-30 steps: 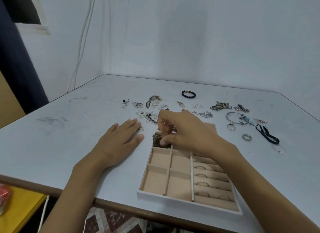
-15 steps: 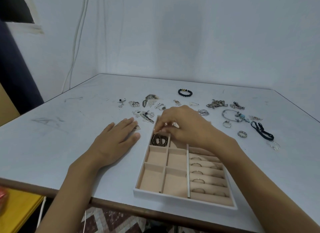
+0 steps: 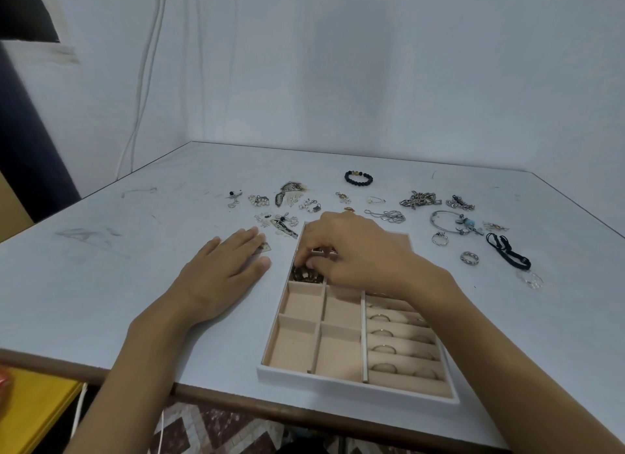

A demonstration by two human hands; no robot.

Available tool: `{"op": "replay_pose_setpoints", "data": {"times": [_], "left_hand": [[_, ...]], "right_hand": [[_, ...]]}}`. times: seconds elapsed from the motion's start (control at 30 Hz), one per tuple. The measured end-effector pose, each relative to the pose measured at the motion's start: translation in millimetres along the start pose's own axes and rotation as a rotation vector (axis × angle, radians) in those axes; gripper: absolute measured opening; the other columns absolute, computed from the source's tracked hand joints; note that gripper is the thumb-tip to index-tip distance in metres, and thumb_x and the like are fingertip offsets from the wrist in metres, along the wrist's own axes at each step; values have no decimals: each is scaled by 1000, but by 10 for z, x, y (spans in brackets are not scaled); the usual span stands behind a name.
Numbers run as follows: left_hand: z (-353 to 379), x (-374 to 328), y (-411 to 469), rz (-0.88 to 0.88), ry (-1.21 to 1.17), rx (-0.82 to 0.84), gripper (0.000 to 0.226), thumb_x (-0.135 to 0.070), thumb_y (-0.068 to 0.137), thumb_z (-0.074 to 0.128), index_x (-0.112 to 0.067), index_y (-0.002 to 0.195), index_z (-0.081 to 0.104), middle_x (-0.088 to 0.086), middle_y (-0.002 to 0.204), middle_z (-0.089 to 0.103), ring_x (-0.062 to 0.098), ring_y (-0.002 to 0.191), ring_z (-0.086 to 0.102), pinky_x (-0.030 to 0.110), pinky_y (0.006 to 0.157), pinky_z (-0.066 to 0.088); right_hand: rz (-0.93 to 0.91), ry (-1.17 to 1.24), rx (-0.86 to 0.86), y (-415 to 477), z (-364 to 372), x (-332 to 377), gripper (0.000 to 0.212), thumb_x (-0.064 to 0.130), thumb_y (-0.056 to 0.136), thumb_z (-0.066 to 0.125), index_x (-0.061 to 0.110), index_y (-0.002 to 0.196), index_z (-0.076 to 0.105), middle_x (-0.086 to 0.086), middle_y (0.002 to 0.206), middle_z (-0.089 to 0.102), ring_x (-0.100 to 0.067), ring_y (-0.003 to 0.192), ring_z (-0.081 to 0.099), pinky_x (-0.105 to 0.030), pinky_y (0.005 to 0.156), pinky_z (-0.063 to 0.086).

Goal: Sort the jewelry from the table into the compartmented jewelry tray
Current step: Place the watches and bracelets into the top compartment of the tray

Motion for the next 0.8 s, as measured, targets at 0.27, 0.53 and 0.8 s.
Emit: {"op": "replay_pose_setpoints", "data": {"times": [0.27,0.53,0.8], "left_hand": [[5,1,-3,7,2,-13,54,-45,99,27,-29,150,20,-18,157,10,-5,143,2,21,115,-3],[3,7,8,4,5,-9,54,-46,99,28,-30,150,20,-19,157,10,-5,143,2,21,114,-3],[16,34,18,22,-14,-6,55,-47,98,27,-30,150,20,-19,156,10,-11,137,1,21,115,-3]], "right_hand": [[-13,-41,-10,-7,10,54,9,33,86,62,27,88,68,14,89,65,-4,87,48,-30,75,44],[-35,-77,-39,15,42,70,8,34,83,62,26,83,64,12,81,63,-7,84,51,-32,72,46],[108,326,-70,-39,-158,-123,14,35,84,70,24,92,73,9,94,65,-14,82,58,-31,76,49]]}}
Point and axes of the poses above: each hand's wrist, its own y-axis towards the middle knuckle, its own z-axis out of the palm, x = y × z, the point moved 1 cm from there along y, towards the middle knuckle
